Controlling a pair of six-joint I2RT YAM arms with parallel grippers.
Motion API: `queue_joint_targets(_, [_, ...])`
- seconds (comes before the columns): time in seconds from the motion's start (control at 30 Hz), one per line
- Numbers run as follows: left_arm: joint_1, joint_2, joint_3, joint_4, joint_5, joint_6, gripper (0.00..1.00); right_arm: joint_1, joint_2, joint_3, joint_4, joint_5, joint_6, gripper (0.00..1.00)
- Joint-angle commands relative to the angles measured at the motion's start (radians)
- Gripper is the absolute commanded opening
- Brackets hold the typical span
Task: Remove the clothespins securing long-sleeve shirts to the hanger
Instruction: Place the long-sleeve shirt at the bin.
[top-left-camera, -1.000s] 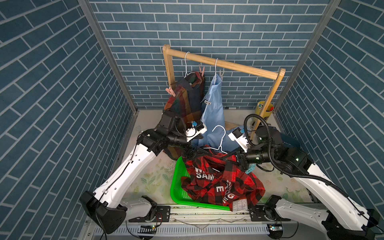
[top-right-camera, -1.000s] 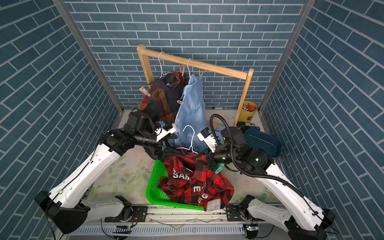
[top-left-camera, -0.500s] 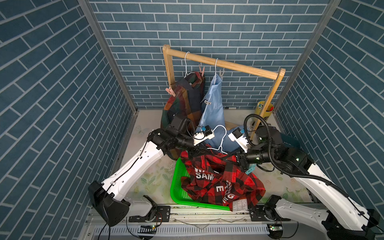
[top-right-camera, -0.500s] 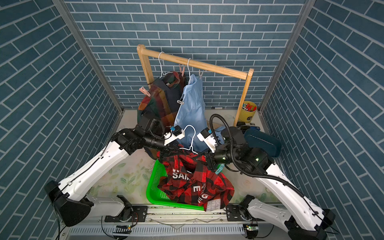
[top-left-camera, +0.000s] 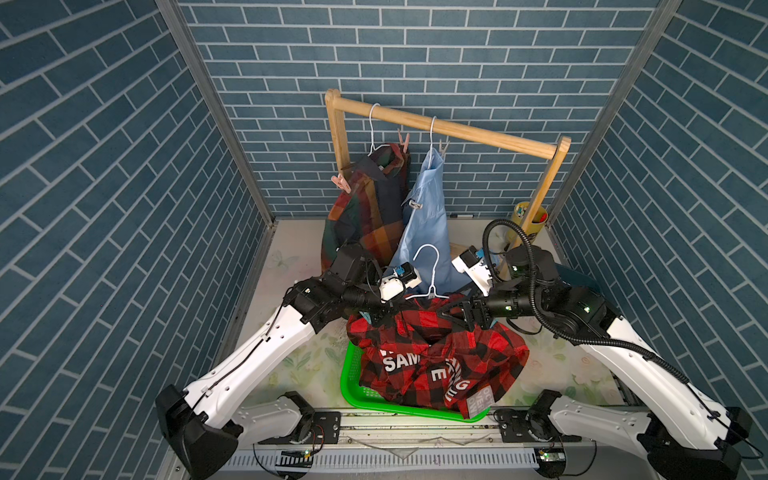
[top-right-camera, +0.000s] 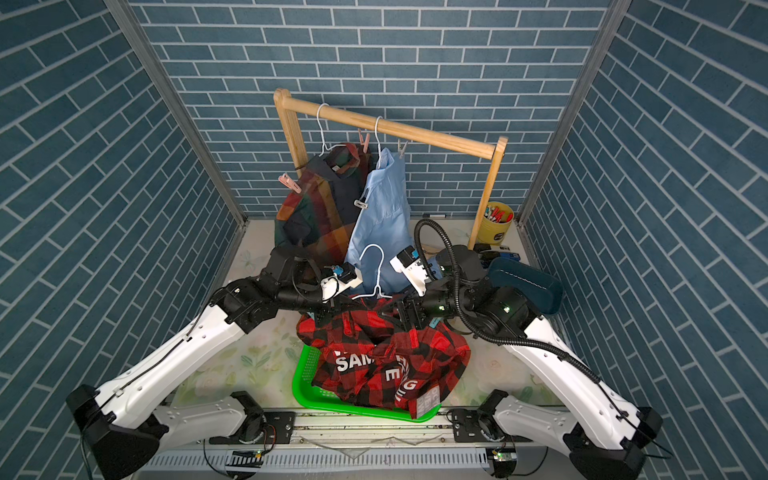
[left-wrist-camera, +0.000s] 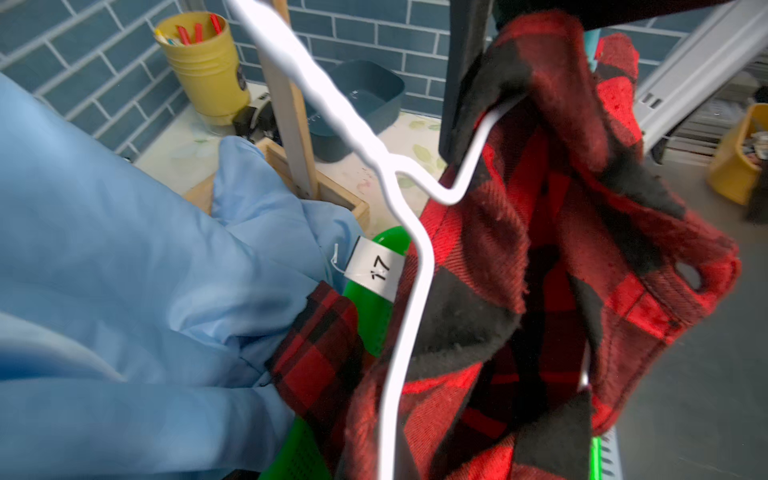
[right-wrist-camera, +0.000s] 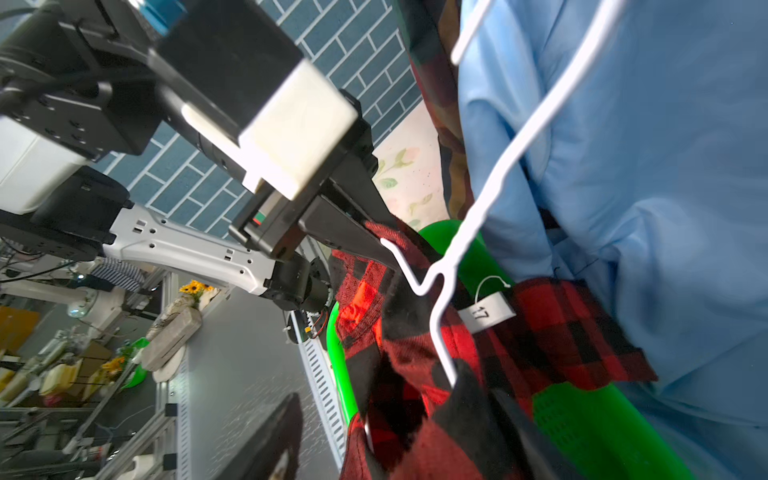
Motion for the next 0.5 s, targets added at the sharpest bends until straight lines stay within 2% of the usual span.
queue_joint_targets(0.0, [0.000, -0.037, -0.064, 0.105, -0.183, -0.027, 0.00, 0.006, -0.012, 0.058, 0.043, 0.071, -0.027, 0.77])
queue_joint_targets(0.17, [-0.038, -0.097, -0.183, 0.244, -0.359, 0.013, 0.00, 0.005, -0.038, 0.077, 0.050, 0.200, 0.000, 0.82])
queue_joint_targets(0.33, [-0.122, -0.156, -0.314, 0.357, -0.494, 0.102, 0.00, 0.004, -0.080, 0.070, -0.038, 0.339, 0.014, 0.81])
queue_joint_targets(0.47, [-0.193, -0.225, -0.407, 0.458, -0.612, 0.151, 0.00, -0.004, -0.131, 0.010, -0.106, 0.393, 0.091, 0.79])
